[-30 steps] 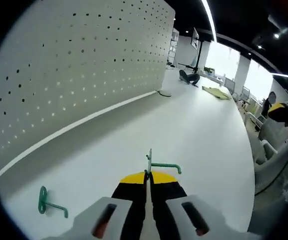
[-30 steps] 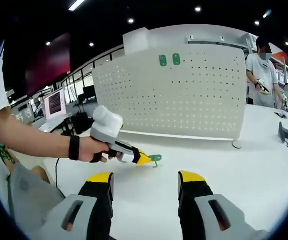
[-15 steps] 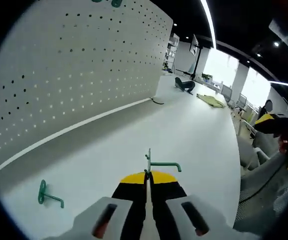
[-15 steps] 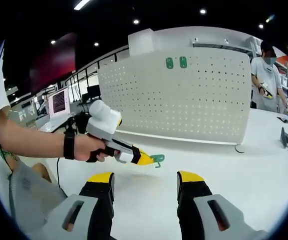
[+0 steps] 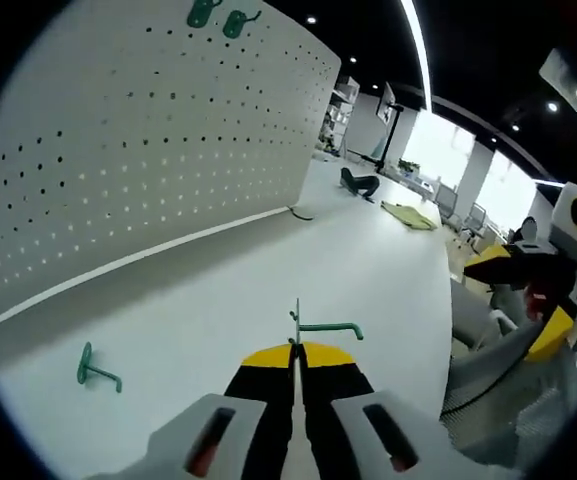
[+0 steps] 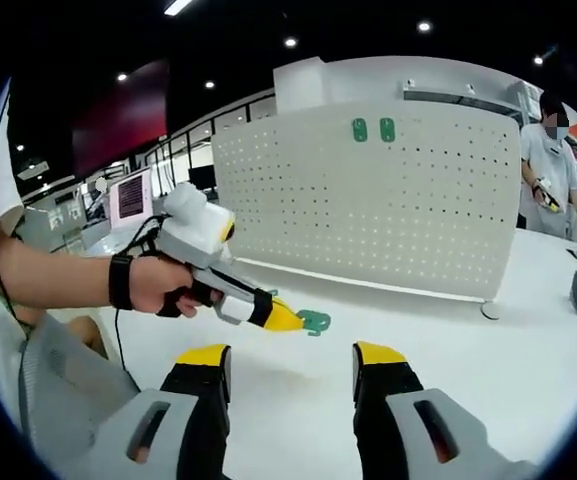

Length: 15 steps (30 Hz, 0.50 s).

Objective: Insert the hook assembly into the mounting plate slot until the hook locks in place.

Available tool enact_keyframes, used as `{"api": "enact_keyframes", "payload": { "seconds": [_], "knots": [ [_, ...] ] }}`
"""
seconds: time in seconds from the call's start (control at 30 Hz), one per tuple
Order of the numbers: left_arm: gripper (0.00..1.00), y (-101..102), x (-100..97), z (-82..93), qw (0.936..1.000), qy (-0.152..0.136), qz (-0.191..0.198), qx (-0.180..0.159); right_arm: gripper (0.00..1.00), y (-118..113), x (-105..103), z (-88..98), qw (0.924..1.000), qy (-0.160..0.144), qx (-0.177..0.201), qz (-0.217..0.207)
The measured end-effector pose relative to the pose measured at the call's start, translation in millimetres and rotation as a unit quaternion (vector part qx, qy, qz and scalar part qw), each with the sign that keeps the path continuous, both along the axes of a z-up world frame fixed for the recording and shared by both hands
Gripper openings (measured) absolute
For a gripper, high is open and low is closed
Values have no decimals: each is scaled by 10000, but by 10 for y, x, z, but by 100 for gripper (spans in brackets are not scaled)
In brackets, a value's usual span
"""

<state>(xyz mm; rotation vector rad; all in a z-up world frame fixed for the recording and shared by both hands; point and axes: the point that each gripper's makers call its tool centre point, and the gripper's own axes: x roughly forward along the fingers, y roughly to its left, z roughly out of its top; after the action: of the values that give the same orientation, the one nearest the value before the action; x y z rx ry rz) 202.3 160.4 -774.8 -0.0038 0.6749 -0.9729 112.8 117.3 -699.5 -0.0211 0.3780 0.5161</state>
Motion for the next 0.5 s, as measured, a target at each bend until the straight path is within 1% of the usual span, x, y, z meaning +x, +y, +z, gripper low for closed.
{"api": "enact_keyframes", "payload": {
  "seconds": [0.1,0.23,0.4,0.5],
  "knots": [
    [1,31,-57,24,10000,1,27,-36,49,15,-1,4,10000,-13,-3,41],
    [1,45,-85,24,9999,19,64,-75,48,39,-16,-21,9999,20,-38,119],
    [1,47,-178,77,9998,9,37,-173,48,35,-29,-17,9999,-6,-42,148],
    [1,35,-232,121,9996,73,0,-274,47,35,-40,-35,9998,9,-96,194]
  ]
}}
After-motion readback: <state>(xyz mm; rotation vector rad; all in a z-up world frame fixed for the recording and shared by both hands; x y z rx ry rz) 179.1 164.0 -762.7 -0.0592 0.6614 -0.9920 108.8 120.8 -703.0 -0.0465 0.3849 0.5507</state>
